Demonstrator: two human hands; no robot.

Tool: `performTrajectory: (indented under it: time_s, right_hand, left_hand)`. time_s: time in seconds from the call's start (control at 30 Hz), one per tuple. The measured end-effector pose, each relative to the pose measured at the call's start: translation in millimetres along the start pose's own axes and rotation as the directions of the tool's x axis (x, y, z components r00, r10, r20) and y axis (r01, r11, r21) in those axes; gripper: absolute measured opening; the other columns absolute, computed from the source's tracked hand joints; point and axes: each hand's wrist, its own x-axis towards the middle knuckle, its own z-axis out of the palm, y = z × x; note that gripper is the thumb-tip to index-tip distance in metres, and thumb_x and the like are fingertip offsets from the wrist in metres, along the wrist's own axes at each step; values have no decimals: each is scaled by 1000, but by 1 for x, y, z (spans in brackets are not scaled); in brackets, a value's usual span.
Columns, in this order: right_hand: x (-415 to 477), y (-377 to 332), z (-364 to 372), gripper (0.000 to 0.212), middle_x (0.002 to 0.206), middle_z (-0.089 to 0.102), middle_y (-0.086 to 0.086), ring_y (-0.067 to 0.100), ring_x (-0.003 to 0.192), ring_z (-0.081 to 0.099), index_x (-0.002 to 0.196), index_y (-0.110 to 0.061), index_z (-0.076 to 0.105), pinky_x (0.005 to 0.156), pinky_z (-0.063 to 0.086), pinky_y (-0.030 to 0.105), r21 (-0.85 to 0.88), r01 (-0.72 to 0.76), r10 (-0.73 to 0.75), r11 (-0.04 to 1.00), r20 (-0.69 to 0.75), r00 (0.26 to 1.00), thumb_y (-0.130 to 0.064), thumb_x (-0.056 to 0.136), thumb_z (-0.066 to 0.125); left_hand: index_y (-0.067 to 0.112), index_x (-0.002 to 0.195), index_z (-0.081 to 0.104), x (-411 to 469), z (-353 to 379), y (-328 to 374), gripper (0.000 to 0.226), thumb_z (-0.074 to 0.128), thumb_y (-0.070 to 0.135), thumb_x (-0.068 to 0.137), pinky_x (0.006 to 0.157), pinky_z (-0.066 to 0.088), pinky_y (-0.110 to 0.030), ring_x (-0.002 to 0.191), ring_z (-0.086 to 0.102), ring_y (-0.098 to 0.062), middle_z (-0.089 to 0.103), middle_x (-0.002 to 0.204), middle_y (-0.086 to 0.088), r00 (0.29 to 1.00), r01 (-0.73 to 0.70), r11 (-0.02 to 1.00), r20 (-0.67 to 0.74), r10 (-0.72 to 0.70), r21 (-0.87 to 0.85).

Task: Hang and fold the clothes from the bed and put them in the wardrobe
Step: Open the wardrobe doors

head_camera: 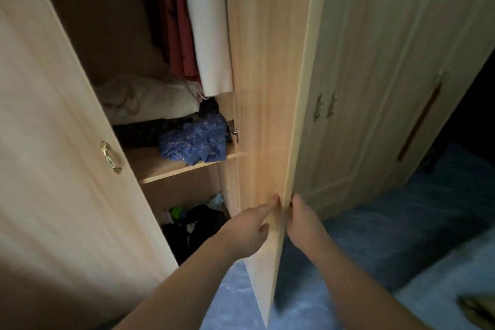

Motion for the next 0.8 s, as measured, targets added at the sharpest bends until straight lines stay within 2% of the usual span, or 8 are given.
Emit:
performTrajectory:
  time_s: [0.13, 0.27, 0.37, 0.43, 0.53, 0.63, 0.7, 0.8]
  right_hand:
    - [14, 24, -42, 29, 104, 62, -9, 13, 96, 62, 116, -30, 46, 90, 54, 41, -83, -10, 14, 997, 56, 998, -42, 91, 57]
    - [10, 31, -63, 39, 110, 59, -16, 7, 99, 61, 128, -32, 42, 91, 53, 35, -57, 18, -12, 998, 104, 994, -40, 93, 57]
    - [-10, 27, -59, 37, 120, 57, -10, 11, 107, 59, 130, -31, 40, 91, 52, 29, -212, 71, -64, 975, 40, 997, -30, 96, 54]
    - [-31, 14, -56, 41, 127, 52, -12, 11, 114, 55, 133, -32, 40, 92, 49, 26, -282, 94, -102, 955, -15, 995, -30, 95, 52]
    - [-50, -8, -42, 49, 133, 44, -17, 5, 120, 50, 138, -40, 32, 93, 47, 23, -302, 275, -277, 913, 38, 960, -35, 93, 50]
    - [-31, -30, -2, 55, 142, 43, -13, 7, 129, 42, 144, -32, 35, 103, 42, 24, -294, 506, -484, 811, 149, 862, -30, 90, 48]
    - [-3, -50, 38, 60, 151, 38, -5, 15, 139, 33, 149, -26, 32, 115, 33, 32, -346, 574, -527, 742, 228, 819, -31, 91, 46]
    - [40, -82, 98, 67, 159, 29, 3, 26, 147, 24, 154, -25, 25, 119, 27, 42, -415, 606, -526, 679, 301, 795, -34, 91, 45]
  left_hand:
    - [41, 158, -2, 39, 23, 30, 75, 44, 24, 101, 104, 39, -28, 130, 48, -23, 42, 154, -2, 1000, 15, 999, 23, -16, 46]
    - [48, 154, -11, 55, 39, 37, 79, 44, 25, 102, 109, 39, -29, 140, 39, -16, 27, 162, 11, 1000, 20, 999, -4, -20, 38]
    - [58, 149, -13, 46, 37, 26, 81, 44, 23, 102, 109, 39, -26, 144, 30, -7, 16, 162, 25, 999, 31, 999, -32, -30, 36]
    - [59, 150, -5, 37, 30, 10, 77, 43, 25, 101, 111, 39, -29, 146, 26, -6, 15, 163, 24, 998, 47, 996, -45, -44, 77]
    - [51, 153, 4, 24, 16, -23, 70, 43, 31, 99, 116, 35, -37, 150, 20, -13, 15, 166, 13, 986, 164, 974, -57, -157, 157]
    - [41, 157, 10, 1, -13, -58, 69, 46, 32, 98, 119, 29, -42, 151, 18, -19, 16, 166, 7, 947, 320, 914, -125, -297, 251]
    - [37, 157, 14, -21, -39, -86, 69, 47, 30, 97, 121, 26, -42, 152, 18, -21, 18, 166, 4, 907, 415, 873, -190, -375, 256]
    - [33, 157, 19, -54, -75, -133, 67, 48, 29, 97, 121, 25, -41, 151, 19, -23, 22, 165, 2, 843, 522, 828, -267, -466, 205]
